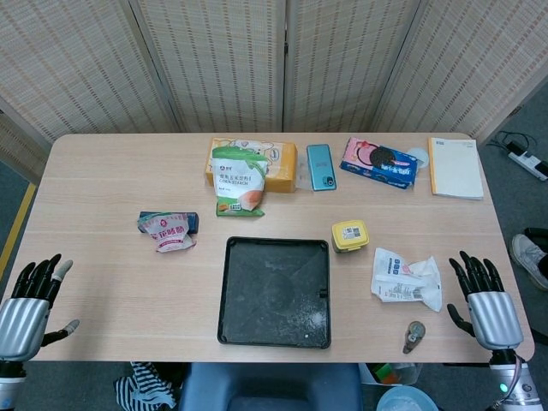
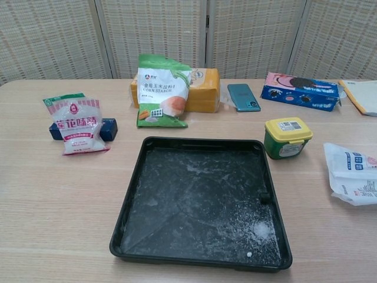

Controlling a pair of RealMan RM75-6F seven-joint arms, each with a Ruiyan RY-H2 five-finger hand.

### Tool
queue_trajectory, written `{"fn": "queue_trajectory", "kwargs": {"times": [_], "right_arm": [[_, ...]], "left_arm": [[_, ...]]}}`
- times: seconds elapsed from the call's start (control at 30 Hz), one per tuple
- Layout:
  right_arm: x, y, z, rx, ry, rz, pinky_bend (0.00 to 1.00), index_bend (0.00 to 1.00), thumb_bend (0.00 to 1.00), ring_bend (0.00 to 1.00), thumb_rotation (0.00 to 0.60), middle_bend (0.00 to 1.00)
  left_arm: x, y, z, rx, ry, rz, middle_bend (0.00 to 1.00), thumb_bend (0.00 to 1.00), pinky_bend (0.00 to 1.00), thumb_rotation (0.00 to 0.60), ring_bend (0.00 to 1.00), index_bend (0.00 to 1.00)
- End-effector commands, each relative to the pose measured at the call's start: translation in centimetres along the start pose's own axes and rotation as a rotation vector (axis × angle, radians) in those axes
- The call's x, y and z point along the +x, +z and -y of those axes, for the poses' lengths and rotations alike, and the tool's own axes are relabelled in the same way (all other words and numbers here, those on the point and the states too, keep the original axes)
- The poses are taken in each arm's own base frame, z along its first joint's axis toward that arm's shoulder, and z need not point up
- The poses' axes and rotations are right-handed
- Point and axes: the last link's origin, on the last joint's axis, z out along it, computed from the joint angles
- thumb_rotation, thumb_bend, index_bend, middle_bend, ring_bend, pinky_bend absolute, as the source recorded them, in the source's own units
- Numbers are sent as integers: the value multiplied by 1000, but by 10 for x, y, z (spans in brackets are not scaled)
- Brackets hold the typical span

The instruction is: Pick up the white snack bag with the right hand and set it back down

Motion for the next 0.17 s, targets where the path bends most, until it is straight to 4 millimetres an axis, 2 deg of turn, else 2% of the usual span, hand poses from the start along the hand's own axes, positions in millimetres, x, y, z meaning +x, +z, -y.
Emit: {"fn": "queue_trajectory", "kwargs": {"times": [0.03, 0.17], "right_arm": [[6, 1, 0, 13, 26, -8, 0, 0, 366, 0, 600, 0], [7, 1, -1, 13, 23, -8, 0, 0, 366, 0, 600, 0]], "left_arm": [[-1, 1, 1, 4, 5, 3, 0, 139, 34, 600, 49, 0], [-2, 2, 2, 17, 12, 0, 0, 137, 34, 600, 49, 0]]}}
